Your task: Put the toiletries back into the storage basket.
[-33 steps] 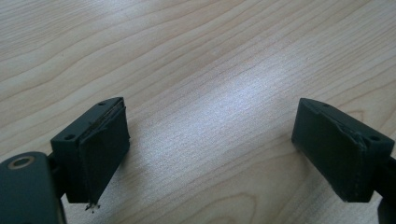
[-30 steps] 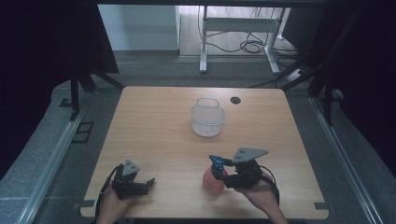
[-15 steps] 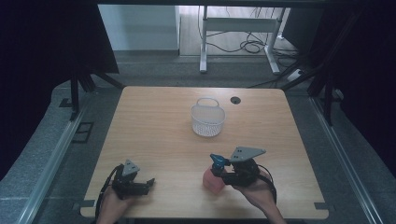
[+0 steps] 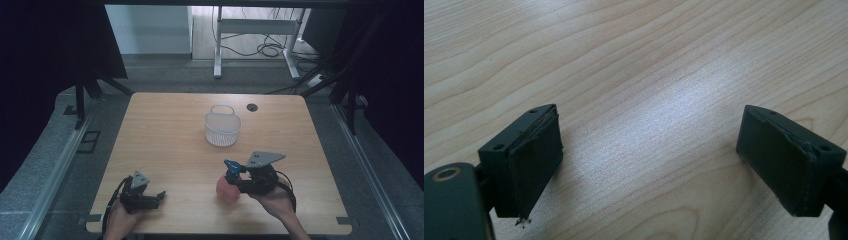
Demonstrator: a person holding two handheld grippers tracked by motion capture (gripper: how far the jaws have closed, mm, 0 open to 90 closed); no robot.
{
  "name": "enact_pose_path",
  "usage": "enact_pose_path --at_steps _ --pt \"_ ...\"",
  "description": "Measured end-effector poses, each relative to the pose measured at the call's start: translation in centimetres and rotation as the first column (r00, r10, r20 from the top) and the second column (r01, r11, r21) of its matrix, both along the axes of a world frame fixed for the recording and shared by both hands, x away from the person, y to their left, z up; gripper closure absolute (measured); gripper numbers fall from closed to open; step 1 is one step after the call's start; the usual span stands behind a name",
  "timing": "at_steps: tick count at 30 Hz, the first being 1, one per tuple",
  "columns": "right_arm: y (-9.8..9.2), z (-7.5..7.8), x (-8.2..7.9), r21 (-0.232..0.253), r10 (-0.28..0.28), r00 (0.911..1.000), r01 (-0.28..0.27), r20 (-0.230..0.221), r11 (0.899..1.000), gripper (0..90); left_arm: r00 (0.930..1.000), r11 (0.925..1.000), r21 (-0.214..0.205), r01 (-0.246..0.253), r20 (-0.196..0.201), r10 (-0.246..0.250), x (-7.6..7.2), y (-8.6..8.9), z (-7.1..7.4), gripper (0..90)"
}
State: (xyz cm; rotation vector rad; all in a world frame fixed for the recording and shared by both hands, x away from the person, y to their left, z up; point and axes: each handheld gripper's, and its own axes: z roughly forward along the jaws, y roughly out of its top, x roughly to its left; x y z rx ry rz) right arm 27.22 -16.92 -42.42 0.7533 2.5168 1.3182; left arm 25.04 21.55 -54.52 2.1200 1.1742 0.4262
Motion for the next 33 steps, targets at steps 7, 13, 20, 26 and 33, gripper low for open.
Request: enact_pose_path --at_steps 7,13,20,26,33 --pt "0.2 1.1 0.7 0.005 0.0 1.0 0.0 0.003 1.0 52.7 1.0 1.0 0.0 0.0 0.0 0.0 0.0 0.0 0.0 10.6" --pt "0.2 1.8 1.3 0.007 -0.005 1.0 0.005 0.0 1.0 52.7 1.0 1.0 0.002 0.001 0.001 -0.001 0.0 0.0 0.0 10.6" --pt "0.3 2.5 2.1 0.015 -0.014 0.9999 0.014 0.003 1.0 52.7 1.0 1.0 0.002 0.002 0.0 -0.002 0.0 0.0 0.0 10.6" --pt "0.4 3.3 3.0 0.021 -0.024 0.9997 0.024 0.006 0.999 52.7 1.0 1.0 0.004 0.004 0.001 -0.004 0.0 0.0 0.0 10.6" --pt "0.7 3.9 3.9 0.021 -0.032 0.9995 0.032 0.001 0.999 52.7 1.0 1.0 0.004 0.004 0.001 -0.004 0.0 0.0 0.0 10.7"
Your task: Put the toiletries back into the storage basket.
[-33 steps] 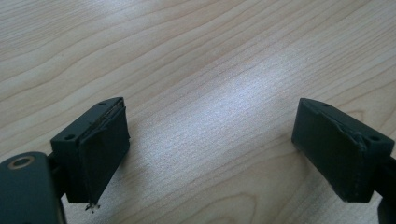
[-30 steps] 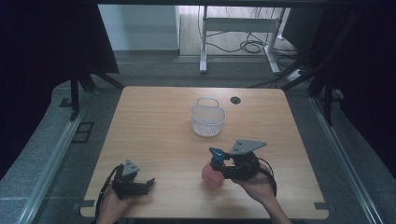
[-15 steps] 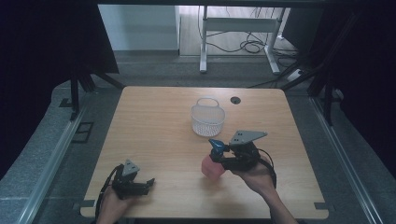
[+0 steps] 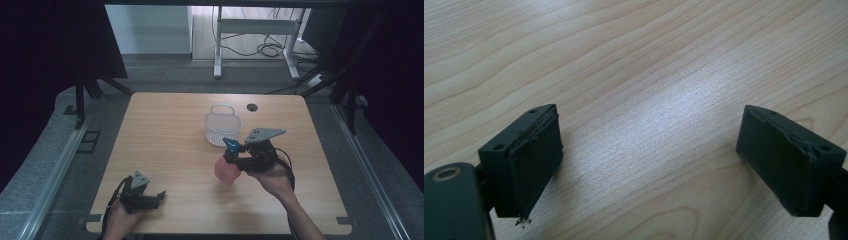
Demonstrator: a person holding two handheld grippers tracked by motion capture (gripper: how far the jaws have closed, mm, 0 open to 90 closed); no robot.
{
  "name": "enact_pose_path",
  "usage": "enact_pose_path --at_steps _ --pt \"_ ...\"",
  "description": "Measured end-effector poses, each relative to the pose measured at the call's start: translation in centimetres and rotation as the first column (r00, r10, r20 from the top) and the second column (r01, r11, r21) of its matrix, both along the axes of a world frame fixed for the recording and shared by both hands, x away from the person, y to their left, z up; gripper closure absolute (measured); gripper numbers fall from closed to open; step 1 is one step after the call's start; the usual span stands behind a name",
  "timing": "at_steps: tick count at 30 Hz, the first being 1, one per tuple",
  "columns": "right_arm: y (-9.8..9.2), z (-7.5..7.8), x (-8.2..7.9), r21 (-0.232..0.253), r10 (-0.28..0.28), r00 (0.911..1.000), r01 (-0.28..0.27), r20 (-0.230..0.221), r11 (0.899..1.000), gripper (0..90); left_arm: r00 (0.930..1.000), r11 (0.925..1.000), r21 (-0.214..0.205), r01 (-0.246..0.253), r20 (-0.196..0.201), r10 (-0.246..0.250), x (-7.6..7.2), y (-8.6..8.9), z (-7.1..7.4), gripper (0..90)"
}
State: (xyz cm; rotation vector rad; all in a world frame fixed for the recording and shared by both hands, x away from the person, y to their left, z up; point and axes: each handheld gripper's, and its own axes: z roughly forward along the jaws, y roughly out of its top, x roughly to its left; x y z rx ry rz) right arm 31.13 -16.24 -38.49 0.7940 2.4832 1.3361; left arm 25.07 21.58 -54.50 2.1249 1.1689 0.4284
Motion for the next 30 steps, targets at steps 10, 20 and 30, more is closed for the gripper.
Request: enact_pose_path --at_steps 10,20,30 --pt "0.4 1.0 1.2 -0.009 -0.015 0.9998 0.016 0.012 1.0 52.7 1.0 1.0 -0.001 -0.001 0.001 0.001 0.0 0.0 0.0 10.6" --pt "0.6 1.6 2.3 -0.002 -0.033 0.9993 0.033 0.015 0.999 52.7 1.0 1.0 -0.002 -0.001 0.002 0.001 0.0 0.0 0.0 10.7" --pt "0.9 2.4 3.2 -0.001 -0.043 0.9988 0.043 0.022 0.999 52.8 1.0 1.0 -0.001 -0.001 0.002 0.001 0.0 0.0 0.0 10.7"
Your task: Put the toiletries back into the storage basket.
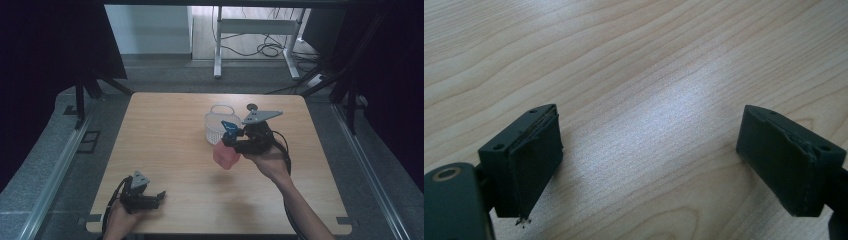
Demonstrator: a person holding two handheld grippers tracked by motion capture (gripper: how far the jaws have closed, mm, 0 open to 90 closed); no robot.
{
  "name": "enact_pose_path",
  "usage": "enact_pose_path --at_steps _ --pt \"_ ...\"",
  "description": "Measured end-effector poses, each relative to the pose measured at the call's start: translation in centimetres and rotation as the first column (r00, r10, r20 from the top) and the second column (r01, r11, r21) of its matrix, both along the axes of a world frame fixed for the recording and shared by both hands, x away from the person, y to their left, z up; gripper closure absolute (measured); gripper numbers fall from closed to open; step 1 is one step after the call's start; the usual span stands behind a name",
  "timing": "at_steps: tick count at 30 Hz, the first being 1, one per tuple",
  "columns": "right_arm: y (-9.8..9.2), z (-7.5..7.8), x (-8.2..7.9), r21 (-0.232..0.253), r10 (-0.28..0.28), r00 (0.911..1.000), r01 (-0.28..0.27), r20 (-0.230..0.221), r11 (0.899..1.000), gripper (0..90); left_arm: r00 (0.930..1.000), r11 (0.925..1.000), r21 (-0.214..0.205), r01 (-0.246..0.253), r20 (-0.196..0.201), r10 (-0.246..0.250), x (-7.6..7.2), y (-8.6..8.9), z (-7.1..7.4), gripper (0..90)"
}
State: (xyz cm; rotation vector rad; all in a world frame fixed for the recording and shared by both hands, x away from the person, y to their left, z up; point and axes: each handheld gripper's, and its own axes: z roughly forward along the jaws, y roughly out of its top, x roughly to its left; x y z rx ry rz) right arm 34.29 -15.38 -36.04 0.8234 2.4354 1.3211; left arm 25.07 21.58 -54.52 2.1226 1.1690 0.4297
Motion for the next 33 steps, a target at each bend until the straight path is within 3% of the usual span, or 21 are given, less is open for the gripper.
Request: enact_pose_path --at_steps 33 --pt "0.0 2.7 2.7 -0.002 -0.052 0.9983 0.052 0.028 0.999 52.8 1.0 1.0 0.001 0.0 0.0 0.0 0.0 0.0 0.0 10.6"
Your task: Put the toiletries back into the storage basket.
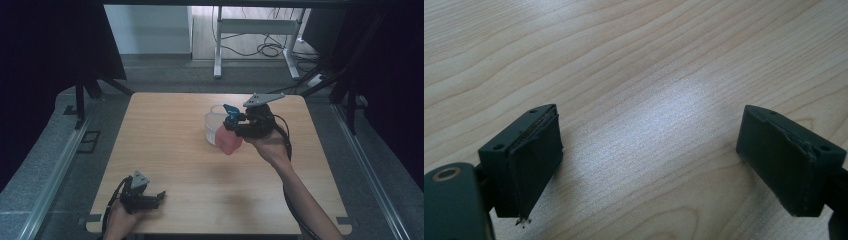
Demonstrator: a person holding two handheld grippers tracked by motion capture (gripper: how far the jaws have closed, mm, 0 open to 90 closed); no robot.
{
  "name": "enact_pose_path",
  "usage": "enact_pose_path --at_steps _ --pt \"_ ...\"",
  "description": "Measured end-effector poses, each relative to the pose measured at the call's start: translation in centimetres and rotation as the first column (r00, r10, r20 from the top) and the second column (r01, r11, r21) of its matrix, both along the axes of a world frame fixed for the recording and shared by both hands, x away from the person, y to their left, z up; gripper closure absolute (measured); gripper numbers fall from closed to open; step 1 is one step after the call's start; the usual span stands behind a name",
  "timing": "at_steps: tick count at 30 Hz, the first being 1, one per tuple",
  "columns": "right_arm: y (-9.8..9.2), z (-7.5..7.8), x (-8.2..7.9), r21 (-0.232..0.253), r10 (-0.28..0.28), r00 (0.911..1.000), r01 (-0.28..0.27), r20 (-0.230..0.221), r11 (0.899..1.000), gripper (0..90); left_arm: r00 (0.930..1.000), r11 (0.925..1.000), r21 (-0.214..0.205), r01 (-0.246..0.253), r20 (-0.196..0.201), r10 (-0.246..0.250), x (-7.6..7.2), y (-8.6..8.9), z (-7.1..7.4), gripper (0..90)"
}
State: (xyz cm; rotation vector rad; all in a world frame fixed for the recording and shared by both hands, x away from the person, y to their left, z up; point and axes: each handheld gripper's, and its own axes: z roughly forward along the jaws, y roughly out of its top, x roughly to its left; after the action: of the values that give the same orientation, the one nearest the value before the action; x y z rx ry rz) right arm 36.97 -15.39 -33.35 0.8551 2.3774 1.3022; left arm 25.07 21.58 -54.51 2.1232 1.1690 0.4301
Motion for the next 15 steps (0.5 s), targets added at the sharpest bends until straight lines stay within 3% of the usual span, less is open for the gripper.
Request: enact_pose_path --at_steps 15 --pt "0.2 0.8 1.6 0.0 -0.027 0.9995 0.027 0.014 1.0 52.8 1.0 1.0 0.0 0.002 0.001 -0.002 0.0 0.0 0.0 10.7"
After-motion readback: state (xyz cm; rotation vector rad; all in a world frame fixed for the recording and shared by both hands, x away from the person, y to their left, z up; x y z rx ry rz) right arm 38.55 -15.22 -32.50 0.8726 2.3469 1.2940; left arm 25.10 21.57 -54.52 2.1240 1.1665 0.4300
